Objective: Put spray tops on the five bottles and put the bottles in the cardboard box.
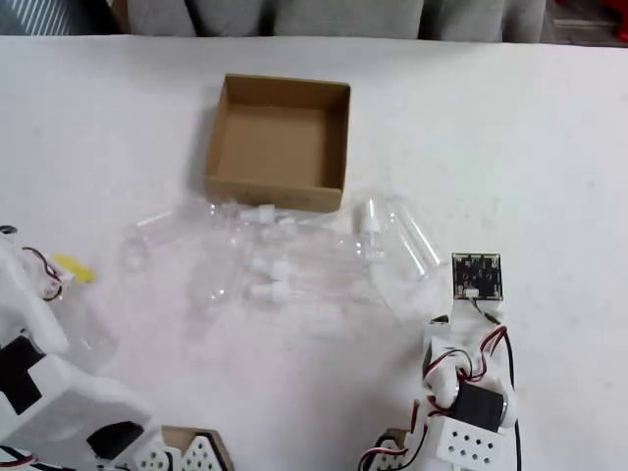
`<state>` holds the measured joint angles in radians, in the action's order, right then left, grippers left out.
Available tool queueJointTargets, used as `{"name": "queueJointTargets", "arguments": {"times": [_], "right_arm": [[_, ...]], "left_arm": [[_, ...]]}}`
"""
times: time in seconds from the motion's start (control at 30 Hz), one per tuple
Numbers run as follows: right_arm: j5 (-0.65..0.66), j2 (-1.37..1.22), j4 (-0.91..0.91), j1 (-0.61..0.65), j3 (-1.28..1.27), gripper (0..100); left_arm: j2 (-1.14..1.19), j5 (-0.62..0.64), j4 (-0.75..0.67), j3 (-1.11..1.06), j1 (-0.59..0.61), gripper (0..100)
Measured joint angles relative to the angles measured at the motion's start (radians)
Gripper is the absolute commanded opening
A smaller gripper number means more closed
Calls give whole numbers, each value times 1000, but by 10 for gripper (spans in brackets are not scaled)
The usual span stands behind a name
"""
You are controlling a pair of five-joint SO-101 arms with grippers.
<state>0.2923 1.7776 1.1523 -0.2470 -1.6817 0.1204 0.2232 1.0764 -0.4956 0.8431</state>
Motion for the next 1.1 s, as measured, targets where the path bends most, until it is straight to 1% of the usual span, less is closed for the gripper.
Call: {"name": "queueJointTargets", "arguments": {"times": [0.03, 0.1, 0.17, 0.23, 0.27, 0.33, 0.47, 0.63, 0.8, 0.9, 1.03, 1.1], "right_arm": [[0, 0, 0, 0, 0, 15], [0, 0, 0, 0, 0, 15], [0, 0, 0, 0, 0, 15], [0, 0, 0, 0, 0, 15], [0, 0, 0, 0, 0, 15], [0, 0, 0, 0, 0, 15], [0, 0, 0, 0, 0, 15], [0, 0, 0, 0, 0, 15], [0, 0, 0, 0, 0, 15], [0, 0, 0, 0, 0, 15], [0, 0, 0, 0, 0, 15], [17, 0, -21, -2, 8, 15]], "left_arm": [[0, 0, -2, 0, 0, 301], [0, 0, -12, 0, 0, 247], [0, 3, -17, 0, 0, 150], [0, 2, -17, 0, 0, 29], [0, 3, -17, 0, -2, 10], [0, 3, -17, 0, -12, 56], [0, -35, -17, 0, -37, 21], [2, -38, -11, 32, -87, 24], [2, -38, 69, 120, -150, 24], [2, -38, 101, 137, -190, 24], [2, -21, 98, 137, -201, 24], [2, -3, 54, 114, -192, 24]]}}
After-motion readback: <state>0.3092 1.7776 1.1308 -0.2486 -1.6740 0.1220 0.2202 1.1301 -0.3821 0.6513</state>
